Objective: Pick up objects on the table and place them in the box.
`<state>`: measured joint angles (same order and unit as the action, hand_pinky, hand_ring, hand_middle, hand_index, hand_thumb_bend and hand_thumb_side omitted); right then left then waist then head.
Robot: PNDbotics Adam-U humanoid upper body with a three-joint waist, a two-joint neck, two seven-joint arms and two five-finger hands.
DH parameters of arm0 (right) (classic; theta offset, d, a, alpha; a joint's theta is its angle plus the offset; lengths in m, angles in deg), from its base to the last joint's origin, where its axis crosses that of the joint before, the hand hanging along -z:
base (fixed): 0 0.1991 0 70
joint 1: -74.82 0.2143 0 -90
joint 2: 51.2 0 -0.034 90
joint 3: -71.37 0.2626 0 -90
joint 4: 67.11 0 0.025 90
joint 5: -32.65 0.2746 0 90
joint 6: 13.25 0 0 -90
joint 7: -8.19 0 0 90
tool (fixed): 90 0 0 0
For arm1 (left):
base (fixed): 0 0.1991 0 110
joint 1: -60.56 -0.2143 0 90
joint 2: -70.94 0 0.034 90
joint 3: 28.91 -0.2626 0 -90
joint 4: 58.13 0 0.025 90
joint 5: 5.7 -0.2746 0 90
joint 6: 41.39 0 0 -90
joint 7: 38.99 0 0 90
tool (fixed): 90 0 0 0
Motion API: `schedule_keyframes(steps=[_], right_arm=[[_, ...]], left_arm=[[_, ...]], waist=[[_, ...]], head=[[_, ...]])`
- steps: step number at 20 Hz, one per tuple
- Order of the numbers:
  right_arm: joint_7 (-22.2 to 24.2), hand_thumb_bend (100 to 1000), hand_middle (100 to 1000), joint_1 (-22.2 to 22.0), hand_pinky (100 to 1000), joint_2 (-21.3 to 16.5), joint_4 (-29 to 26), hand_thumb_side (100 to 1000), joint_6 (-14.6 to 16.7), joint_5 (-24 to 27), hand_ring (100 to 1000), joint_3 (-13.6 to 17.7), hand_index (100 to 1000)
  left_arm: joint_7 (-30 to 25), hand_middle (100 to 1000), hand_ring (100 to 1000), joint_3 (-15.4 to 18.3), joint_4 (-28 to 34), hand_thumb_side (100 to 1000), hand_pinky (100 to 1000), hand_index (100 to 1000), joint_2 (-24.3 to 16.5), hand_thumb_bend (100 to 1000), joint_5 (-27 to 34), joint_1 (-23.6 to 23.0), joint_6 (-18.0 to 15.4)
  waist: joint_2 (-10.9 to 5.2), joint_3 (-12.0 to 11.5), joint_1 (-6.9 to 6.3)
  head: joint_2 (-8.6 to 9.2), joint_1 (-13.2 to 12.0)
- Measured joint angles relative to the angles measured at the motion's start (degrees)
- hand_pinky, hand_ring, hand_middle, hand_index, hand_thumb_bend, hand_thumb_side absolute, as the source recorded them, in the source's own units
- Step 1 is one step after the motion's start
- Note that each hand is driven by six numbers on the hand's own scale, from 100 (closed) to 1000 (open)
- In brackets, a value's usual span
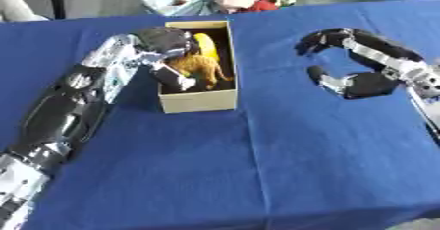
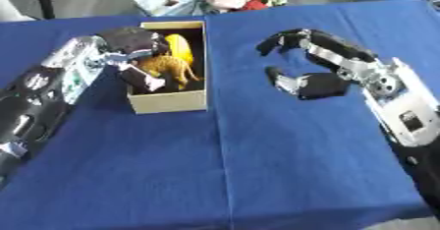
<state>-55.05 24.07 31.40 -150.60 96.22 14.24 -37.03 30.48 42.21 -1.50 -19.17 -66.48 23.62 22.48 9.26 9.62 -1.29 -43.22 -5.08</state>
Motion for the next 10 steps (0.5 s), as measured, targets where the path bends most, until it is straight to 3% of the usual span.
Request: schedule_keyframes(steps=[2,4,8,10], right_arm=[[-0.1,100,747,-0.07,813,0.0,0.12,678,-0.08,-0.01,930,0.01,876],[-0.19,100,747,-0.28,813,0.0,0.15,675,-0.16,-0.05,930,0.02,876],[-0.35,100,747,-0.44,812,-0.01,0.37,671,-0.14,-0.15,929,0.05,876],[-0.5,100,747,-0.45,812,-0.02,0.46,666,-0.22,-0.17,929,0.08,876]], left_arm=[[-0.37,718,722,0.01,0.83,725,770,849,-0.11,555,0.42,0.0,0.29],[-0.42,731,735,0.01,2.47,747,781,855,-0.61,613,1.21,0.04,0.8],[-0.52,731,730,0.01,6.97,769,777,855,-2.44,615,3.98,0.19,1.99],[-0.33,714,715,0.03,9.84,772,766,844,-3.59,560,6.4,0.18,2.86]], waist=[[0.0,-0.01,0.0],[0.0,-0.08,0.0],[0.0,-0.4,-0.01],[-0.01,-0.77,-0.02]], head=[[0.01,0.02],[0.01,0.07],[0.03,0.47],[0.04,0.76]])
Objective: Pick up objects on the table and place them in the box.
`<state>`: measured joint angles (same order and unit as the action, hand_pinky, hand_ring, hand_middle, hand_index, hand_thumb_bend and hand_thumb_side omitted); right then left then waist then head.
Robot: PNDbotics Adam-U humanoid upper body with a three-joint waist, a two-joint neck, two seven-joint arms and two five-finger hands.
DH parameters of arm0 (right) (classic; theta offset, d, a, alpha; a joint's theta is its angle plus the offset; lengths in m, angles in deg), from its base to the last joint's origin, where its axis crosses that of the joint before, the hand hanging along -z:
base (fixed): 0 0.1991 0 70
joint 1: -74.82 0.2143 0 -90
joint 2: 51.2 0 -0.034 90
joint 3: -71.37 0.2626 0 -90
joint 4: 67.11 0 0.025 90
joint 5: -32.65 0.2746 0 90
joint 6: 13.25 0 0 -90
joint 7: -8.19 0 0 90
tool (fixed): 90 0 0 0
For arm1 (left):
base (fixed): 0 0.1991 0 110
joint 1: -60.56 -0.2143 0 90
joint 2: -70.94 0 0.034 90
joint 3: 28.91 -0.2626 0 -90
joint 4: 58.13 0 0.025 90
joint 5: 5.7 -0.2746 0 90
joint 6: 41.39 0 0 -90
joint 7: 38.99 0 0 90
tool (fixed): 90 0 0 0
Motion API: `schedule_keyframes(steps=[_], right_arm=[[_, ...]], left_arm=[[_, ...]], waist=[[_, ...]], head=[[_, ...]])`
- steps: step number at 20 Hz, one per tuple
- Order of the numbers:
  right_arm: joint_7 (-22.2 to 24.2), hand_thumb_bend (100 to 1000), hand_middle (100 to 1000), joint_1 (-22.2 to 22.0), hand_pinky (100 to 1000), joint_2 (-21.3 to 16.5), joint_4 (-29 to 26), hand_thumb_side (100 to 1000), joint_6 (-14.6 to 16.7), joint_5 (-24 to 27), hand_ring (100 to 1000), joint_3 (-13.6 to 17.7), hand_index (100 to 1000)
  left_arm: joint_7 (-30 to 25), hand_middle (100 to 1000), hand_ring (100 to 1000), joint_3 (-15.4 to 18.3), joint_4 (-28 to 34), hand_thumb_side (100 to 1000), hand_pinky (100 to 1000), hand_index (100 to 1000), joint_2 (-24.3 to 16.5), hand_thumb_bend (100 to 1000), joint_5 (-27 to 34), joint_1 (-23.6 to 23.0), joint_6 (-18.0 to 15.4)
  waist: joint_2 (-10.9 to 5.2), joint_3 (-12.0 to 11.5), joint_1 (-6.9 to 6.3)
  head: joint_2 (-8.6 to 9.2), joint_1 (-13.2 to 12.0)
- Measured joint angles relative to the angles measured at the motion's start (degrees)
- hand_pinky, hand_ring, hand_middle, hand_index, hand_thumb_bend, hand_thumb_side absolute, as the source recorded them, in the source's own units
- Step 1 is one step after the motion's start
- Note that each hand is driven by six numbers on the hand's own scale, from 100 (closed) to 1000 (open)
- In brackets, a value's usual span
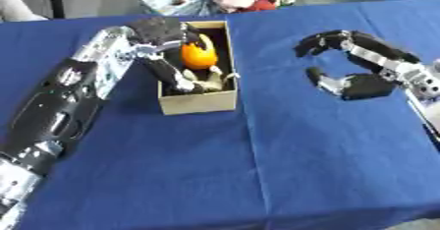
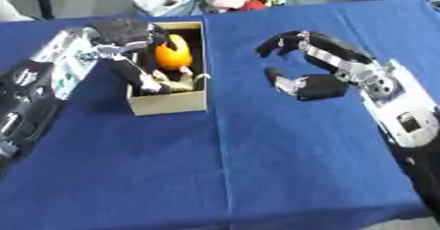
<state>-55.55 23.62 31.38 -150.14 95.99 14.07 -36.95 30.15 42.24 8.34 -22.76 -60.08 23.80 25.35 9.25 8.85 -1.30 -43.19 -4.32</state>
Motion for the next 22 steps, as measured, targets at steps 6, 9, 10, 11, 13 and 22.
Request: schedule_keyframes(steps=[6,9,10,11,13,22], right_arm=[[-0.84,100,746,-0.48,812,-0.23,0.01,646,-0.12,-0.06,927,0.82,876],[-1.64,100,747,-0.84,812,-0.78,-0.01,634,-0.3,-0.06,927,1.43,876],[-1.92,100,747,-1.03,812,-0.95,-0.03,628,-0.38,-0.06,926,1.67,876],[-2.24,100,747,-1.09,812,-1.18,-0.05,625,-0.46,-0.06,926,1.87,876],[-2.88,100,746,-1.42,811,-1.46,-0.26,611,-0.6,-0.06,925,2.37,876],[-6.03,100,744,-3.51,810,-2.14,-1.65,585,-1.44,0.1,921,4.84,878]], left_arm=[[1.96,686,685,1.58,11.8,788,741,830,-5.7,424,11.08,-3.37,4.57],[3.15,679,677,3.56,18.55,788,733,827,-9.27,382,17.43,-7.45,7.79],[3.54,676,673,4.39,20.7,789,729,826,-10.36,359,19.52,-9.02,8.93],[4.0,674,671,5.28,22.7,789,726,826,-11.28,344,21.43,-10.68,10.06],[5.11,669,664,7.1,26.55,785,719,826,-12.81,312,25.07,-14.04,12.29],[10.87,662,656,13.92,40.84,755,707,829,-14.57,251,35.6,-29.43,18.8]], waist=[[-0.05,-1.05,0.16],[-0.08,-2.01,0.49],[-0.08,-2.37,0.62],[-0.08,-2.71,0.74],[-0.11,-3.35,0.98],[-0.41,-4.73,1.41]], head=[[0.0,1.12],[0.0,1.82],[0.0,2.03],[0.0,2.2],[0.0,2.45],[-0.04,2.8]])
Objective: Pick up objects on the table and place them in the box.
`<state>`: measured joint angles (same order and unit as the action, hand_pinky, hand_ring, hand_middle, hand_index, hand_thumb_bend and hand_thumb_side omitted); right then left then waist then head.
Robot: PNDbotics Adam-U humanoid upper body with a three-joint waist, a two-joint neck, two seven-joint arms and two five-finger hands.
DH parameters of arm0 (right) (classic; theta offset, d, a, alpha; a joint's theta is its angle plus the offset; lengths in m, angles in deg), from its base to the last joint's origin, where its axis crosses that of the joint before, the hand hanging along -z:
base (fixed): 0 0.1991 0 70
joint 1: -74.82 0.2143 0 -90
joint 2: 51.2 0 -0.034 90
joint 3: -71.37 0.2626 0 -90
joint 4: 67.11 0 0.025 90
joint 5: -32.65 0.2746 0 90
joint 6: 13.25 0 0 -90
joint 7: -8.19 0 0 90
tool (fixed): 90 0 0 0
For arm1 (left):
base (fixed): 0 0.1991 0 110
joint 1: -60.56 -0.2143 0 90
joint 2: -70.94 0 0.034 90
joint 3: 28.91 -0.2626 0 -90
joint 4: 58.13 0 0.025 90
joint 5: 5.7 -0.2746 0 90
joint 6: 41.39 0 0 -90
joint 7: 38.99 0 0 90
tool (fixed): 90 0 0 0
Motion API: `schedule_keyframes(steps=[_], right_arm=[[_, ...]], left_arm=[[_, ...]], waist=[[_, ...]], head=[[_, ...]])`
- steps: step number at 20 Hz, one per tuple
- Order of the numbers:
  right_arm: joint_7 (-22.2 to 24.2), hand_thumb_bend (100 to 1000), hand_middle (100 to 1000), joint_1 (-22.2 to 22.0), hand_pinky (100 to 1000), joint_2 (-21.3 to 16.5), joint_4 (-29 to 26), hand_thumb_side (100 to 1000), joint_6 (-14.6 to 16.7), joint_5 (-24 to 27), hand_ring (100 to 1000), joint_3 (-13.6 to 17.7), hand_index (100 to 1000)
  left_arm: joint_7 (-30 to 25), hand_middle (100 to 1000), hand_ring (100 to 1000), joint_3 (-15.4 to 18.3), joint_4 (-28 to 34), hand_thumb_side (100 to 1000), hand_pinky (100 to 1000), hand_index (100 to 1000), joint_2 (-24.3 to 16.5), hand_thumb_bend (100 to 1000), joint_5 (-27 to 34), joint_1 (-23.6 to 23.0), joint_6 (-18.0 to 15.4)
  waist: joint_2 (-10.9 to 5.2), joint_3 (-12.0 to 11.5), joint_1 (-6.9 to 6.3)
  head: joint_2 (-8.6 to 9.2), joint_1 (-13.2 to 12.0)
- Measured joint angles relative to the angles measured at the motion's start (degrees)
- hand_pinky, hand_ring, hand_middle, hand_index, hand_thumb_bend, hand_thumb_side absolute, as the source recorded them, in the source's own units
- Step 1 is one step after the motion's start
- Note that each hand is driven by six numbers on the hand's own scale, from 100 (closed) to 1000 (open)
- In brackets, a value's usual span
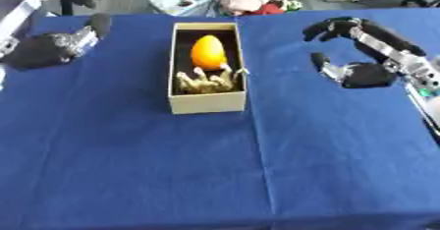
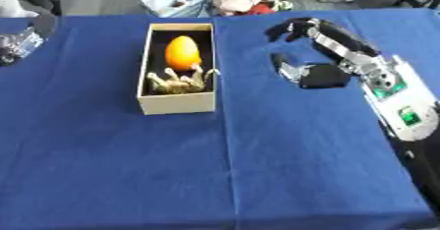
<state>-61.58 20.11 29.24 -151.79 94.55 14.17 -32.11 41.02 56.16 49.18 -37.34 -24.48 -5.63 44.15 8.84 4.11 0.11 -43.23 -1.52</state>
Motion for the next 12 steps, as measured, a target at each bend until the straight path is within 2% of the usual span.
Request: schedule_keyframes(steps=[5,12], right_arm=[[-1.6,100,744,-1.4,811,-0.04,-1.25,569,-0.5,0.4,923,1.51,877],[-3.52,100,741,-3.2,811,-0.16,-3.17,566,-1.1,1.07,923,3.63,875]], left_arm=[[1.86,659,658,2.17,4.05,754,703,831,1.71,234,2.12,-5.16,1.67],[3.16,657,659,3.36,5.84,758,699,833,5.5,206,4.7,-9.95,2.55]], waist=[[-0.01,-0.65,0.08],[0.0,-1.21,0.31]], head=[[-0.04,-0.16],[-0.04,-0.77]])
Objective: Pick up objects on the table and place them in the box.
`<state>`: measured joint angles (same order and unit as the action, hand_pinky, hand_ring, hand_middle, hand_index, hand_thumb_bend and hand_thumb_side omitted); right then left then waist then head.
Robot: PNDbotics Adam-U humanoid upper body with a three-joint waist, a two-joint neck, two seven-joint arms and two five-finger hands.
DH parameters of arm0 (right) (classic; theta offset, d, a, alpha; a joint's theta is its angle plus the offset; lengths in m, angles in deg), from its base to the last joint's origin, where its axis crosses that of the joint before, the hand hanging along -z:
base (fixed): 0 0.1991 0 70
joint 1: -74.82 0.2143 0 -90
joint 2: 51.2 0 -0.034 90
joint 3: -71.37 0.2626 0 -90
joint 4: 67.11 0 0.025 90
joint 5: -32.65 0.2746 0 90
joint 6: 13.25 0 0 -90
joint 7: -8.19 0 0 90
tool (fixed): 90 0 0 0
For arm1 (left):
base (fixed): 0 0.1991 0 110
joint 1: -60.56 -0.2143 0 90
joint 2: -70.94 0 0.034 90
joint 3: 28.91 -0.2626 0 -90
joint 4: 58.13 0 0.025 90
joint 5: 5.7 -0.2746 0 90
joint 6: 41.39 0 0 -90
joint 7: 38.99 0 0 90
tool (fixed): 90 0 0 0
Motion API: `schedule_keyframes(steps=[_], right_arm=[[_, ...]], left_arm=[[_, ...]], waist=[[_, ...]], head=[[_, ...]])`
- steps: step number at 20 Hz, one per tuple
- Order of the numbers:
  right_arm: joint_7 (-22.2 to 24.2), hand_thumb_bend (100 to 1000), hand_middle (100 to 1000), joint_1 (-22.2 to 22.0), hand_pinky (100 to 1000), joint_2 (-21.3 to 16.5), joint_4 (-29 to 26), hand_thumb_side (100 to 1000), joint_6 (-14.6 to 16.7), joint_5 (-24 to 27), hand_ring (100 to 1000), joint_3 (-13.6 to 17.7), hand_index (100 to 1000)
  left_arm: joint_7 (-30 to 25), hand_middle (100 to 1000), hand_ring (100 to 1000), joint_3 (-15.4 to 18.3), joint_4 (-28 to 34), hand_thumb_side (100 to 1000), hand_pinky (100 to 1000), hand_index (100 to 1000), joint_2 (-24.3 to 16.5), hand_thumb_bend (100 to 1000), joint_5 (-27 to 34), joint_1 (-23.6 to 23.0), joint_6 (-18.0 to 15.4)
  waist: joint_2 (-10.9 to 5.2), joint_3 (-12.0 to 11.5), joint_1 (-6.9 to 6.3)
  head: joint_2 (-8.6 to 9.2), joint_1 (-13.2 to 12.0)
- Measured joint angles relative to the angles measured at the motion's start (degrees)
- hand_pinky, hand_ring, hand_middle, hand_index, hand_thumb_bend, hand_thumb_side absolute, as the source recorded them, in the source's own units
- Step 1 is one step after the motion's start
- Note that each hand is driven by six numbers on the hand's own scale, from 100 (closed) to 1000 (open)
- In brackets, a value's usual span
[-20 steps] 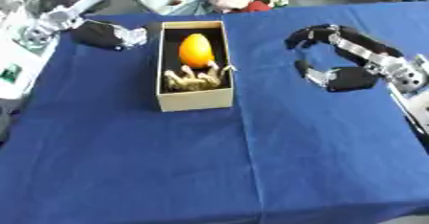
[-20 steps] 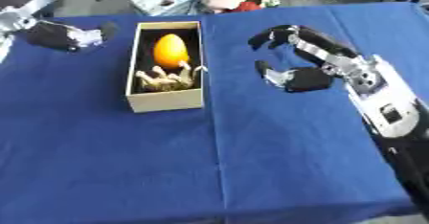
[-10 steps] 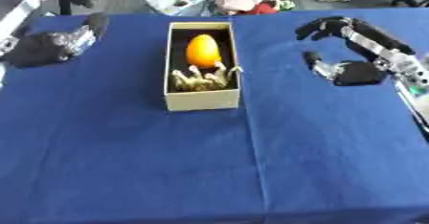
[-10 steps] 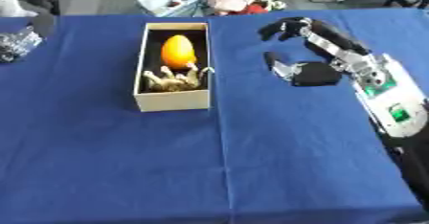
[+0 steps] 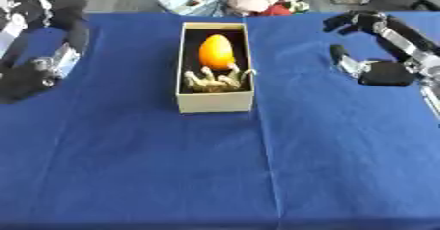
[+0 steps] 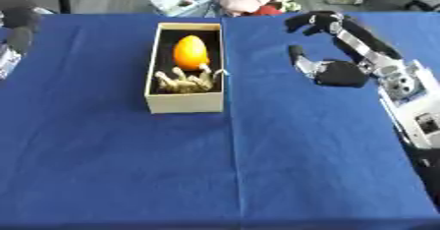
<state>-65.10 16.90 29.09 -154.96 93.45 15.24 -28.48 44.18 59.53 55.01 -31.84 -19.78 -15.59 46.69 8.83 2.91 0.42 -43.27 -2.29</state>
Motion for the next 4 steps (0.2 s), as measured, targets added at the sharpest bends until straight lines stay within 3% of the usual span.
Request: schedule_keyframes(steps=[4], right_arm=[[-0.68,100,739,-0.8,810,-0.07,-0.69,568,-0.46,0.21,923,0.74,873]], left_arm=[[0.51,656,657,0.39,-0.1,759,698,834,1.41,197,0.42,-2.02,0.29]], waist=[[0.01,-0.1,-0.03]], head=[[0.0,-0.09]])
